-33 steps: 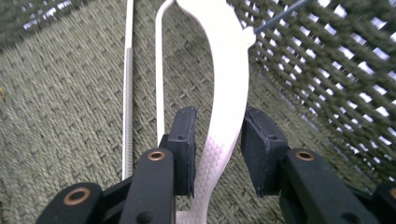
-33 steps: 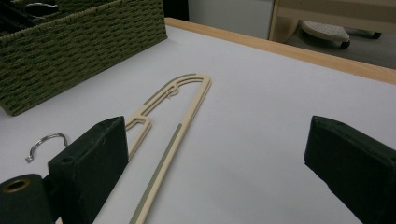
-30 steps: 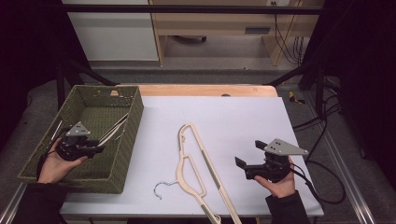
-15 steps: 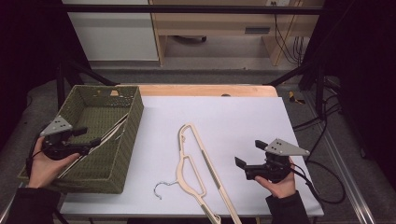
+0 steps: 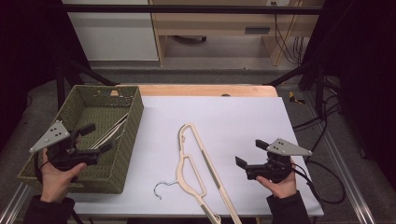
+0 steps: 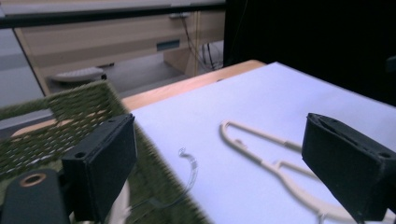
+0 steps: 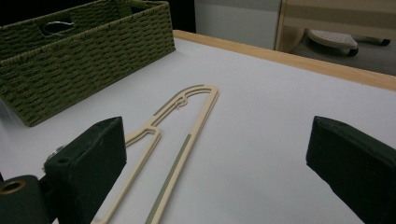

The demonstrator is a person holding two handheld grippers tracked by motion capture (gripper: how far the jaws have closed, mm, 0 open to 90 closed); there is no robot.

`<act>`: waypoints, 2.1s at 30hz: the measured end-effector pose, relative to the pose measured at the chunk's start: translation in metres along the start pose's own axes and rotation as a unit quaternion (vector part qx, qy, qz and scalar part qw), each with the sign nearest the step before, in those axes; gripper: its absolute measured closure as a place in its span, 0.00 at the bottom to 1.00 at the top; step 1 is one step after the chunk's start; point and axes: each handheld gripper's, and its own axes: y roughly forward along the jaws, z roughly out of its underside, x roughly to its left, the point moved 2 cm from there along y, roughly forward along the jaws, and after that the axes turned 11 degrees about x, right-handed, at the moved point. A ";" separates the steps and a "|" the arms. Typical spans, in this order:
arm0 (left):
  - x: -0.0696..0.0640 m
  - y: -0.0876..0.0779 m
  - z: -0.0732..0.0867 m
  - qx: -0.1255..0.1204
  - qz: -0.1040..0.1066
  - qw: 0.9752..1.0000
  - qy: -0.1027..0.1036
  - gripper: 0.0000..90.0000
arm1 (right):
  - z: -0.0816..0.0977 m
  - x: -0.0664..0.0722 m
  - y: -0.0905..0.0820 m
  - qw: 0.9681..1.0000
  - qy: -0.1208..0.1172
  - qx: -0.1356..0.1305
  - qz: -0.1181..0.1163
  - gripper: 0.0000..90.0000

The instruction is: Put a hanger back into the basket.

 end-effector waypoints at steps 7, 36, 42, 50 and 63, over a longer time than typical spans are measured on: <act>-0.045 0.021 -0.002 -0.010 0.029 0.999 0.018 0.10 | -0.001 -0.002 -0.002 1.000 0.000 -0.004 0.002 0.06; -0.095 0.105 0.049 0.114 0.109 0.987 0.043 0.14 | 0.001 -0.003 -0.002 1.000 0.017 -0.021 -0.013 0.06; -0.095 0.117 0.058 0.141 0.110 0.983 0.044 0.17 | 0.002 -0.002 0.000 1.000 0.011 -0.019 -0.017 0.07; -0.103 0.133 0.071 0.189 0.123 0.972 0.067 0.26 | 0.002 0.000 0.002 1.000 0.007 -0.014 -0.022 0.08; -0.109 0.152 0.091 0.255 0.139 0.952 0.099 0.61 | 0.003 0.003 0.008 1.000 0.000 0.004 -0.025 0.09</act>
